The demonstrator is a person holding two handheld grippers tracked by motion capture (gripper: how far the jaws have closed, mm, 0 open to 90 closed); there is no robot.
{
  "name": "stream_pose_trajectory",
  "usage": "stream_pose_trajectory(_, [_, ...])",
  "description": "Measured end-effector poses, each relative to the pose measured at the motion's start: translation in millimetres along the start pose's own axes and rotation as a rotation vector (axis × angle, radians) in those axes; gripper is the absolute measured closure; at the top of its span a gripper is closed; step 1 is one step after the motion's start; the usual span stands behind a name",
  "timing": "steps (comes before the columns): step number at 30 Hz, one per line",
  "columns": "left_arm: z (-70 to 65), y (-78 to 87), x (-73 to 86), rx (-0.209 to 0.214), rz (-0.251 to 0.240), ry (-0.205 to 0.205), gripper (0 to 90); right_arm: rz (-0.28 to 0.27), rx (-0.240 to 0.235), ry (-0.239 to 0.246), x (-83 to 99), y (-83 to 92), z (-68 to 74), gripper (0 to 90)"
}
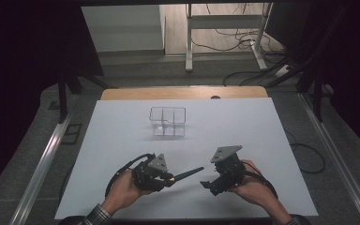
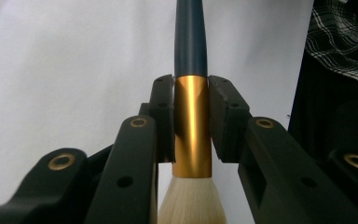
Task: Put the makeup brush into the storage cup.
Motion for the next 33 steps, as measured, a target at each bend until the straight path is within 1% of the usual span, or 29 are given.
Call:
stream_pose_trajectory(3, [-0.1, -0.5, -0.7, 0.001, 0.003, -0.002, 73.0, 0.005, -0.005, 0.013, -2.5, -2.5, 2.1, 0.0])
stream_pose_trajectory(5, [-0.1, -1.3, -1.4, 0.004, 0.002, -0.003, 73.0, 0.014, -0.01, 0.017, -4.9, -4.7, 4.6, 0.0])
stream_pose_trajectory(6, [-0.1, -1.8, -2.1, 0.006, 0.003, -0.005, 73.0, 0.024, -0.01, 0.03, -7.3, -7.7, 6.4, 0.0])
stream_pose_trajectory(7, [-0.1, -1.8, -2.1, 0.006, 0.003, -0.005, 73.0, 0.024, -0.01, 0.03, -7.3, -7.7, 6.4, 0.0])
stream_pose_trajectory(12, [-0.7, -3.5, -4.1, 0.01, 0.006, -0.012, 73.0, 0.051, -0.027, 0.051, -12.0, -14.2, 12.1, 0.5])
stream_pose_trajectory(17, [-1.3, -4.1, -5.6, 0.015, 0.012, -0.018, 73.0, 0.058, -0.037, 0.071, -15.8, -18.4, 15.5, 1.7])
stream_pose_trajectory(18, [-1.5, -4.6, -6.1, 0.018, 0.013, -0.019, 73.0, 0.063, -0.044, 0.097, -18.6, -21.0, 17.8, 3.4])
stream_pose_trajectory(25, [-1.7, -5.4, -6.4, 0.022, 0.022, -0.023, 73.0, 0.075, -0.062, 0.14, -25.8, -27.4, 23.5, 9.1])
stream_pose_trajectory(27, [-1.6, -5.4, -6.5, 0.024, 0.022, -0.022, 73.0, 0.077, -0.066, 0.143, -26.7, -28.1, 24.5, 10.3])
stream_pose_trajectory(28, [-1.6, -5.2, -6.6, 0.024, 0.024, -0.024, 73.0, 0.079, -0.065, 0.156, -28.5, -29.6, 26.4, 14.1])
stream_pose_trajectory(30, [-1.5, -5.4, -6.5, 0.024, 0.026, -0.024, 73.0, 0.085, -0.068, 0.18, -29.9, -31.1, 28.5, 16.7])
stream_pose_trajectory(32, [-1.6, -5.8, -6.3, 0.026, 0.028, -0.023, 73.0, 0.088, -0.071, 0.195, -31.4, -32.6, 30.6, 20.3])
stream_pose_trajectory(33, [-1.6, -6.1, -6.3, 0.026, 0.03, -0.025, 73.0, 0.094, -0.073, 0.194, -31.7, -32.9, 31.9, 21.2])
Point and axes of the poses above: each handheld gripper's, and its own axes: y roughly backward along the jaws, x roughly out of its underside, z roughly to its left, the point moved 2 cm from there along -y, roughly forward along the jaws, and after that the axes turned 5 degrees about x, right-handed, at the moved point
